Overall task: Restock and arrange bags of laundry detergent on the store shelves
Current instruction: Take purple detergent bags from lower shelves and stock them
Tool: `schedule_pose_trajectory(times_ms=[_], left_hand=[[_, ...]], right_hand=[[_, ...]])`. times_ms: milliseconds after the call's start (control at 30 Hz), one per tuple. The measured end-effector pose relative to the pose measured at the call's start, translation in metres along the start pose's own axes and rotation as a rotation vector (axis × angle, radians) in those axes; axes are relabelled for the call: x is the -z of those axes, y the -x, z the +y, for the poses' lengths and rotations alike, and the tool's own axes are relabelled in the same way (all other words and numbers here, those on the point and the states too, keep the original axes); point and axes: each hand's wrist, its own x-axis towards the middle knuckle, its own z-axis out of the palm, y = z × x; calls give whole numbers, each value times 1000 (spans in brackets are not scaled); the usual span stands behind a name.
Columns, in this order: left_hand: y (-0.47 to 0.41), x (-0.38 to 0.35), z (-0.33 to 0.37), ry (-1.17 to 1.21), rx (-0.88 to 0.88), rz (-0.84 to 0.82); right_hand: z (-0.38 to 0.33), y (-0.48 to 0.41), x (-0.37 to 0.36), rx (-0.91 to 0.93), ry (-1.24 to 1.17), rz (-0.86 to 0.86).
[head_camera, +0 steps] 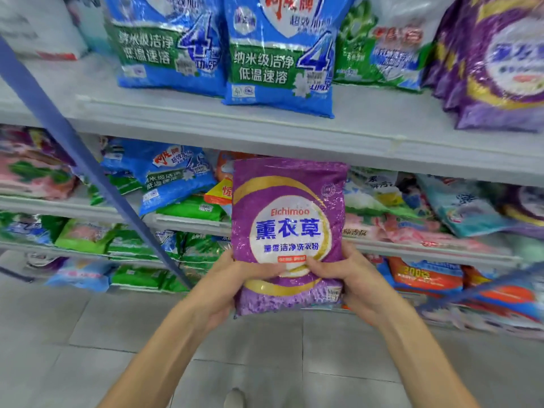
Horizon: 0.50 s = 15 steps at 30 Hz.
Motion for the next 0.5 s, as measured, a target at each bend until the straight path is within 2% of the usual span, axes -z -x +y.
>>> schedule_pose_trajectory(times_ms=[133, 233, 500], left_hand=[[16, -26, 23, 136, 28, 66], [21, -41, 40, 107, 0, 83], [22, -96, 80, 16, -95, -7]], right_hand=[[-13, 27, -5, 38, 17, 54], [-29, 44, -7, 108, 16, 123], [-72, 84, 7, 366, 60, 311]])
